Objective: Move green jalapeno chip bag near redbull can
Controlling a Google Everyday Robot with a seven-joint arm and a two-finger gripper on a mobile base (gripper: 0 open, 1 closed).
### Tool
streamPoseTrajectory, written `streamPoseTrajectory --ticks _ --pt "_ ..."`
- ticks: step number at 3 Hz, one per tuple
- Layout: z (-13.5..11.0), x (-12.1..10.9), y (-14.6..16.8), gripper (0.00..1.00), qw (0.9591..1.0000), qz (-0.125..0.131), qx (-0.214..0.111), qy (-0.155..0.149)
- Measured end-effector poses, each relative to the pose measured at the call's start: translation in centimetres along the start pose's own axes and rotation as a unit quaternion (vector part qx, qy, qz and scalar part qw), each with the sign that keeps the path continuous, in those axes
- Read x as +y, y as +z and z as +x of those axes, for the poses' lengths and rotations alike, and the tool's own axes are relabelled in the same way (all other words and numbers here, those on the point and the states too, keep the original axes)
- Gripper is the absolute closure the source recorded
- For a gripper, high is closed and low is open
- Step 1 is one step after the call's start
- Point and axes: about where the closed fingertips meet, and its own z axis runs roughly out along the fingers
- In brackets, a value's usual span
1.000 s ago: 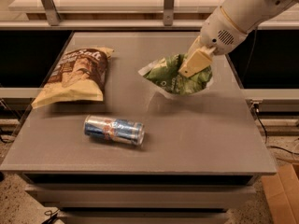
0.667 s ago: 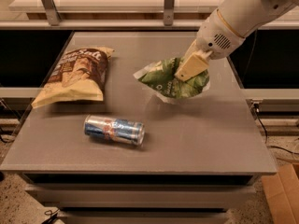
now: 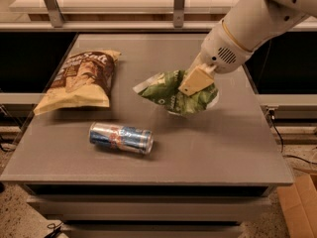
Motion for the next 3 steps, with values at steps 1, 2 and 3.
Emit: streamPoseTrajectory --ticks 1,2,3 --pt "0.5 0.8 0.4 1.0 0.9995 0.019 0.005 0.026" --pt "1.3 1.6 0.7 1.0 0.9983 0.028 0.008 0.05" --pt "1.8 2.6 1.3 1.0 0.9977 0.025 0.012 0.062"
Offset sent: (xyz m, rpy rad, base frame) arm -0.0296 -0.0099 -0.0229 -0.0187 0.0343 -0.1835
